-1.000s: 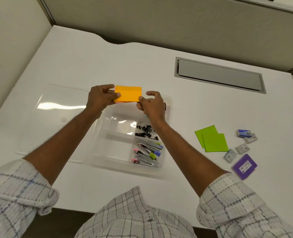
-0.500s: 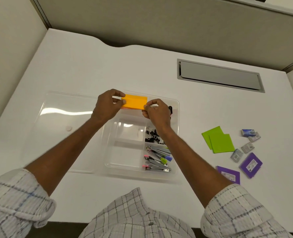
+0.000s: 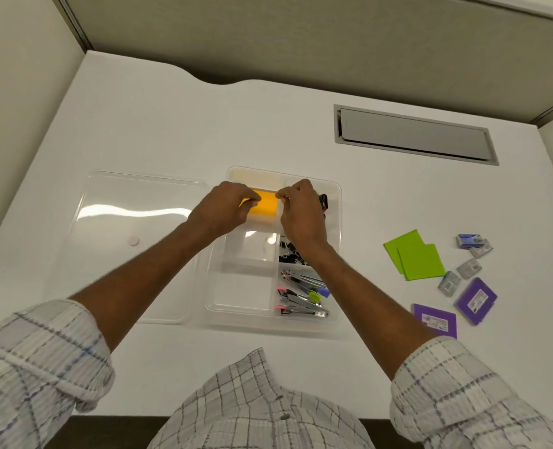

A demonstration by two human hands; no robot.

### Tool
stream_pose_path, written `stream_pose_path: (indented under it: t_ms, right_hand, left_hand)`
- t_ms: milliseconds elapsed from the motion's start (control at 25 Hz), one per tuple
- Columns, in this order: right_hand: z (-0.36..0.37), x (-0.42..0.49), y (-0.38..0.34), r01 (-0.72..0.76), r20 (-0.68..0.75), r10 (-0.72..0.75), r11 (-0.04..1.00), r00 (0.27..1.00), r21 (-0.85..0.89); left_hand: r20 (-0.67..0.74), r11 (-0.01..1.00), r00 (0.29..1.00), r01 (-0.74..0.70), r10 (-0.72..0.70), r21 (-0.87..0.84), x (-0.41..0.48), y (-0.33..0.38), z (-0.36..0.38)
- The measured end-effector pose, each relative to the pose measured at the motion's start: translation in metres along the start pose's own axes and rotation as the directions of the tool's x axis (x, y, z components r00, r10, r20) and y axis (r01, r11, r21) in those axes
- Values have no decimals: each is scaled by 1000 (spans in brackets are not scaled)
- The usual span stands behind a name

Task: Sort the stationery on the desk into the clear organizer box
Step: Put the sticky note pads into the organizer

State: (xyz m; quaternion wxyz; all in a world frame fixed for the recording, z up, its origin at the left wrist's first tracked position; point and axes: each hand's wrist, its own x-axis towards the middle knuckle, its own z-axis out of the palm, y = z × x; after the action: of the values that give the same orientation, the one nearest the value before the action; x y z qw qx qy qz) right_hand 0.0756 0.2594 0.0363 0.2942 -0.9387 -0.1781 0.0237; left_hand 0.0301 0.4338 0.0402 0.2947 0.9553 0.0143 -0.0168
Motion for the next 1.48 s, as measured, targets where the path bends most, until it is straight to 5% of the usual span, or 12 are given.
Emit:
stream_pose_path:
  t_ms: [240,520,720,960,1120,1320,1480]
  right_hand:
    - [-41,-4,40,-33,-133,41,997,990,63]
    - [-102,-40,145,-138,-303,151,988,941,64]
    - [-127,-73,230,-304,-157,290,950,944,-72]
    - [-142,-78,273,-387,87,403,908,911,-158]
    - [-146,-78,281,-419,63,423,906,904,-66]
    - [-155,-77,294,-310,34,309,944,951,112]
    - [-158,-66,296,-217,81,207,966,975,143]
  left_hand:
    - [331,964,936,26,-117,265,18,12,7]
    - [308,952,936,78,-173,297,18,17,18]
    - [25,998,998,59,-58,-7,11,53,18]
    - [-71,942,983,-181,167,-284,19,152,60]
    - [63,944,974,-195,219,-268,29,209,124]
    - [337,998,940,-36,54,-58,49,236,190]
    - [344,999,939,12,-22,31,61,250,217]
